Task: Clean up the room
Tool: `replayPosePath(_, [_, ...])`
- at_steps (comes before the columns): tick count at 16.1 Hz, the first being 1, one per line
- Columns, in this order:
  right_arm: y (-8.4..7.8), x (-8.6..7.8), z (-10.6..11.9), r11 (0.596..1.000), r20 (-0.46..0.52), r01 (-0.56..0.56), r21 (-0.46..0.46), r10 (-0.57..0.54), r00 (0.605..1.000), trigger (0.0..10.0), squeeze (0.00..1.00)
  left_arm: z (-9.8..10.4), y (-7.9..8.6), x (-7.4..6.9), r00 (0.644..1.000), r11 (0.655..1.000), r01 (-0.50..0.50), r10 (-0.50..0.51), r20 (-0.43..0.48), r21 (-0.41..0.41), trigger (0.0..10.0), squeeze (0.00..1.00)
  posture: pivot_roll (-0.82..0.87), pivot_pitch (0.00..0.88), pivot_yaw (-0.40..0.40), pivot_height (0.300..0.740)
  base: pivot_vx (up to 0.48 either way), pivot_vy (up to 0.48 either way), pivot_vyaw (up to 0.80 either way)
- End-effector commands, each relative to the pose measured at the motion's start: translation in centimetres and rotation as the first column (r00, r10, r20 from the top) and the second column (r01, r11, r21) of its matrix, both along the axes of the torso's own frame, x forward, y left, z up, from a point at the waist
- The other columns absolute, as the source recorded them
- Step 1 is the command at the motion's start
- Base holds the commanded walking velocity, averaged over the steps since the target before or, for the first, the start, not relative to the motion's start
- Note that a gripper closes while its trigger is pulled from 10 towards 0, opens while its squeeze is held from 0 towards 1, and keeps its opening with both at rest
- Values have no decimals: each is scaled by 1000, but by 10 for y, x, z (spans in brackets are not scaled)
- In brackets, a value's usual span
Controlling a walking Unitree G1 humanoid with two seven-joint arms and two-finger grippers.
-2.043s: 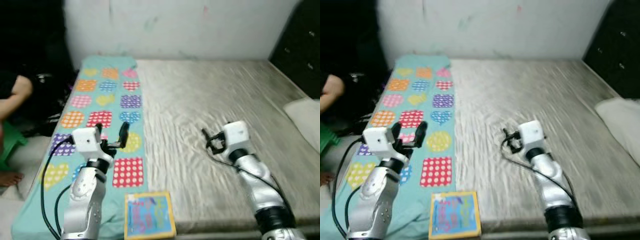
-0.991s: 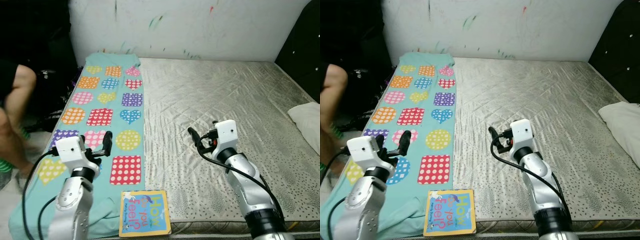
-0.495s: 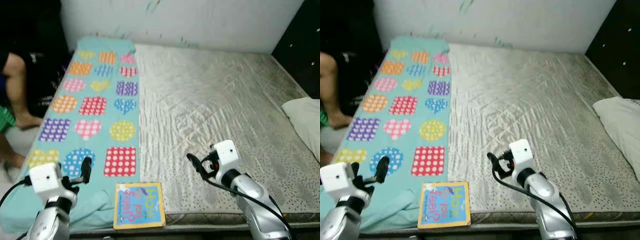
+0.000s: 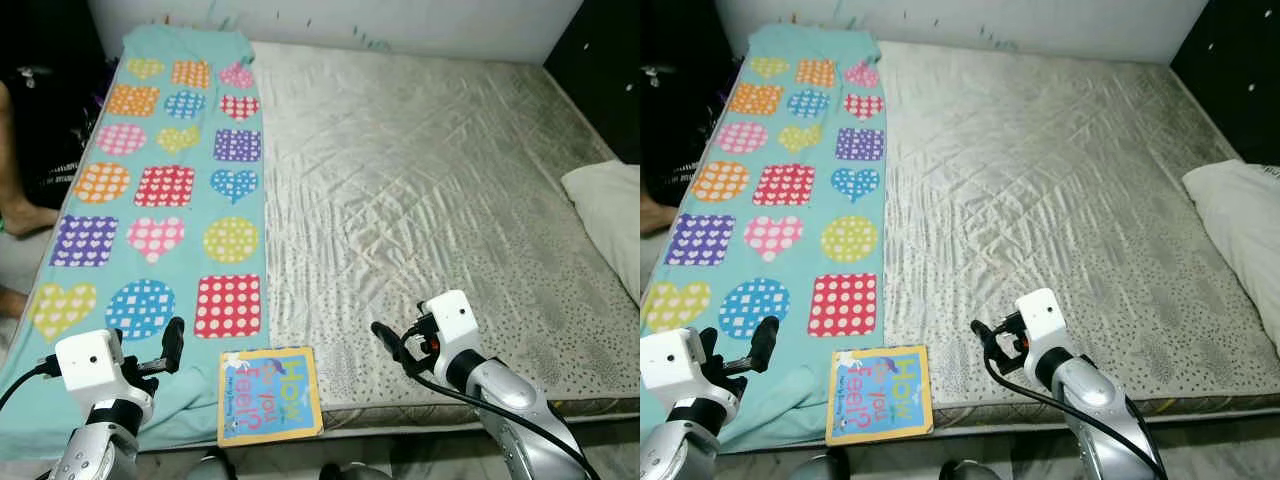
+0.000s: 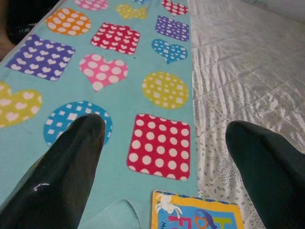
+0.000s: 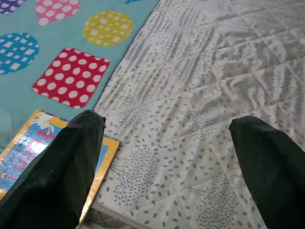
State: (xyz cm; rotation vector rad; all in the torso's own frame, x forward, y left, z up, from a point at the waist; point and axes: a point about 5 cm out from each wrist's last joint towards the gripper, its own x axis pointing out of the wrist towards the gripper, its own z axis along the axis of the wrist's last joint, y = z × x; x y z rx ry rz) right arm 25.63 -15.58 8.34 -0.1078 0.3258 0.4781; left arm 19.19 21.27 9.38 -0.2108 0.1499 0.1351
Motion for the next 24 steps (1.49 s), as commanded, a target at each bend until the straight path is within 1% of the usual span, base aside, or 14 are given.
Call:
replayPosePath(1, [-2, -3, 0, 1000, -7, -1, -9, 1, 1000, 10000, 0, 1, -1, -1, 1000, 1000, 2, -2, -5, -1, 10000, 0, -55, 225, -112, 732, 0, 0, 0])
replayPosePath(4, [0, -1, 2, 1000, 10, -7, -8, 7, 1000, 10000, 0, 2, -2, 2, 1000, 1000, 8, -8, -5, -2, 10000, 0, -57, 222, -103, 697, 0, 0, 0])
replayPosePath(6, [1, -1, 3, 1000, 19, -8, -6, 8, 1000, 10000, 0, 1, -3, 4, 1000, 1000, 12, -12, -5, -2, 10000, 0, -57, 221, -96, 683, 0, 0, 0])
replayPosePath(9, [0, 2, 5, 1000, 35, 3, -6, -3, 999, 10000, 0, 4, -5, 8, 1000, 1000, 23, -23, 3, 4, 10000, 0, -55, 221, -86, 683, 0, 0, 0])
replayPosePath(10, [-1, 6, 7, 1000, 50, 13, -10, -12, 999, 10000, 0, 6, -6, 10, 1000, 1000, 20, -20, 15, 13, 10000, 0, -51, 221, -85, 683, 0, 0, 0])
replayPosePath(13, [-1, 9, 8, 1000, 55, 3, -15, -2, 998, 10000, 0, 7, -6, 10, 1000, 1000, 15, -15, 17, 17, 10000, 0, -46, 217, -92, 683, 0, 0, 0])
replayPosePath(16, [3, 11, 8, 1000, 61, -18, -10, 19, 998, 10000, 0, 7, -5, 10, 1000, 1000, 8, -8, 18, 20, 10000, 0, -38, 212, -96, 658, 0, 0, 0])
replayPosePath(18, [4, 13, 8, 999, 69, -28, -17, 29, 997, 10000, 0, 11, -3, 10, 999, 999, -22, 20, 44, 48, 10000, 0, -40, 211, -95, 638, 0, 0, 0])
replayPosePath(22, [5, 23, 12, 999, 92, -34, -30, 37, 995, 10000, 0, 12, -2, 11, 997, 996, -63, 59, 51, 69, 10000, 0, -39, 205, -95, 638, 0, 0, 0])
replayPosePath(24, [2, 29, 15, 999, 104, -30, -37, 33, 994, 10000, 0, 11, 2, 11, 995, 992, -93, 89, 46, 81, 10000, 0, -40, 205, -99, 638, 0, 0, 0])
